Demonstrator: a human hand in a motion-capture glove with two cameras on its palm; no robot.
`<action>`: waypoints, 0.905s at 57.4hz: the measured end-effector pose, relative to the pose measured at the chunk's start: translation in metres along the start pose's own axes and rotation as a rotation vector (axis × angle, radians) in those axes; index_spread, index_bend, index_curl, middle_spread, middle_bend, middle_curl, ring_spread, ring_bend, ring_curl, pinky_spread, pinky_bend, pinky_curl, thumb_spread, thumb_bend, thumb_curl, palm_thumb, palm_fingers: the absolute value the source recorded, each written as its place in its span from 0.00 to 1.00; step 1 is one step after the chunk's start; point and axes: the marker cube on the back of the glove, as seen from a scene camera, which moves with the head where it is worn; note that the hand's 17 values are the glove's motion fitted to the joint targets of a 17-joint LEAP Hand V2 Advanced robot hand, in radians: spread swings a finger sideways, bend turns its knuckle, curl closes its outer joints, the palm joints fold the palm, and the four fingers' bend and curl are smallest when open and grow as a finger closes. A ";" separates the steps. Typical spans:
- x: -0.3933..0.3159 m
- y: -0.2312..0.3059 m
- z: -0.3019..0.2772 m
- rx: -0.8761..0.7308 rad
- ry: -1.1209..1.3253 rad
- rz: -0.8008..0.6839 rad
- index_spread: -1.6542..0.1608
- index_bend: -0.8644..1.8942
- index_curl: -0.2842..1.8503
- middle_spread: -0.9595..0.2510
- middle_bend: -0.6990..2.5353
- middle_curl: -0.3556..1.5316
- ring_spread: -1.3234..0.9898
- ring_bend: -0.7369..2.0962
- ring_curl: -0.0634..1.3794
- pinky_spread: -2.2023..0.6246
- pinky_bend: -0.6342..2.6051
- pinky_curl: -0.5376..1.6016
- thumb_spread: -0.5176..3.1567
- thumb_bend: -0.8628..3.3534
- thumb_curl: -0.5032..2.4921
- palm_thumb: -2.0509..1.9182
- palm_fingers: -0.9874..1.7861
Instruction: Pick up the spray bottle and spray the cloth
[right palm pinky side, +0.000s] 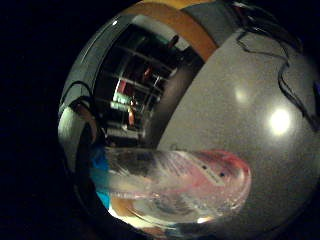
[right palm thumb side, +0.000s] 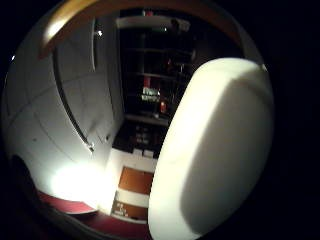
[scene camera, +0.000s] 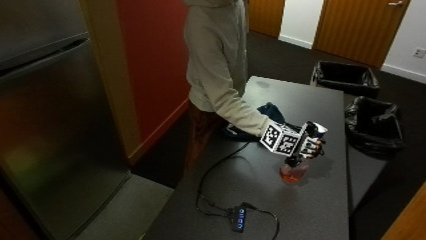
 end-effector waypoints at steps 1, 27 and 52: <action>-0.004 0.000 0.000 -0.030 0.014 -0.018 0.79 0.44 0.37 0.65 0.39 0.47 0.48 0.47 0.36 0.69 0.29 0.43 0.15 0.20 0.40 0.79 0.85; -0.156 0.058 -0.024 -0.667 0.608 -0.613 0.80 0.45 0.39 0.65 0.41 0.47 0.48 0.48 0.38 0.69 0.30 0.43 0.11 0.20 0.40 0.79 0.84; -0.169 0.240 0.004 -0.890 1.174 -1.219 0.80 0.45 0.40 0.65 0.41 0.47 0.48 0.48 0.38 0.69 0.30 0.43 0.10 0.20 0.40 0.79 0.84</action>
